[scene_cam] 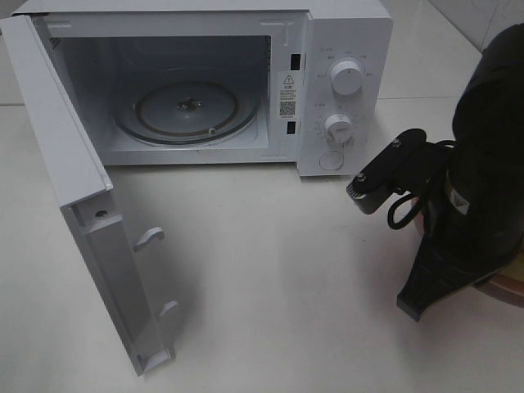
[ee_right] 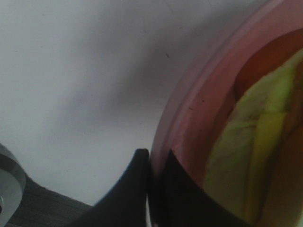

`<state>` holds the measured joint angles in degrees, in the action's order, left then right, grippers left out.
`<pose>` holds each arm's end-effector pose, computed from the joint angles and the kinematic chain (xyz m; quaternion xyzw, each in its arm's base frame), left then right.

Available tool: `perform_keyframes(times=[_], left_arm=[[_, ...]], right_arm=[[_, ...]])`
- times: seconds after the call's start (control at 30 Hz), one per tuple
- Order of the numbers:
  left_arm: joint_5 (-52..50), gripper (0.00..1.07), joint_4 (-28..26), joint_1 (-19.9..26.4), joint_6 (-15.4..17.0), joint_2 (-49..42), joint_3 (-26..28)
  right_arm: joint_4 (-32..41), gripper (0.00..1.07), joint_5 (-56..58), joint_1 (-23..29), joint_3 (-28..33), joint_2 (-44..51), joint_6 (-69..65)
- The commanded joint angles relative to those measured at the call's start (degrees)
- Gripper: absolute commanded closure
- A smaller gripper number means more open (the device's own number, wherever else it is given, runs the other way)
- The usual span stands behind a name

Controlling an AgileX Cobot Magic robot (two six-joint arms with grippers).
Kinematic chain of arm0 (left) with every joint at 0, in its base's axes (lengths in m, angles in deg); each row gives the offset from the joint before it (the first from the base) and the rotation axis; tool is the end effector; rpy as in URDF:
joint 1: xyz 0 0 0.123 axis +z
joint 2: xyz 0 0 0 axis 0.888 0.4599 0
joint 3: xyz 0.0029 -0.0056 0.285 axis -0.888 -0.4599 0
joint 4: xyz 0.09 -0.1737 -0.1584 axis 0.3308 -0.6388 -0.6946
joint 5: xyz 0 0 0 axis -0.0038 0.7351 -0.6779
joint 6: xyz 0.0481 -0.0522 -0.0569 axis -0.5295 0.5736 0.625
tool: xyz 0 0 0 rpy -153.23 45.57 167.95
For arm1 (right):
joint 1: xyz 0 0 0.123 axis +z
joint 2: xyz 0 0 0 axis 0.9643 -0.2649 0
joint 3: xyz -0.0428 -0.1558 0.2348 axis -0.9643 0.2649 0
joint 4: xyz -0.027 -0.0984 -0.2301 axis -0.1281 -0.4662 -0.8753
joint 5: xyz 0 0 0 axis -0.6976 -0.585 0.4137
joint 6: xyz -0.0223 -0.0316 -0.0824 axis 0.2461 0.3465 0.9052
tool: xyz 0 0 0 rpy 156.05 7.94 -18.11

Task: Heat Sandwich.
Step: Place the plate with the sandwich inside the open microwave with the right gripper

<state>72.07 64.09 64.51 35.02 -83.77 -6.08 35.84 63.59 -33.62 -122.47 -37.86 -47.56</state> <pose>-0.0042 -0.0088 0.2784 -0.0019 0.8455 -0.0400 0.5325 0.2017 0.1373 0.1982 -0.3302 0.9297 -0.1357 0.0911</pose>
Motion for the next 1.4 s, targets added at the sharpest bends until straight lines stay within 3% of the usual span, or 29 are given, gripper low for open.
perform_keyframes(times=[0.03,0.33,0.57,1.4], left_arm=[[-0.6,0.06,-0.1,0.0,0.1,-1.5,-0.2],[-0.6,0.06,-0.1,0.0,0.1,-1.5,-0.2],[-0.6,0.06,-0.1,0.0,0.1,-1.5,-0.2],[-0.6,0.06,-0.1,0.0,0.1,-1.5,-0.2]], right_arm=[[-1.8,1.05,1.1,3.3,0.3,0.9,2.5],[-1.9,1.05,0.3,7.1,0.3,0.9,7.8],[-1.9,1.05,-1.6,7.1,0.3,0.9,11.4],[-2.1,1.05,-11.1,7.1,0.3,0.9,45.0]])
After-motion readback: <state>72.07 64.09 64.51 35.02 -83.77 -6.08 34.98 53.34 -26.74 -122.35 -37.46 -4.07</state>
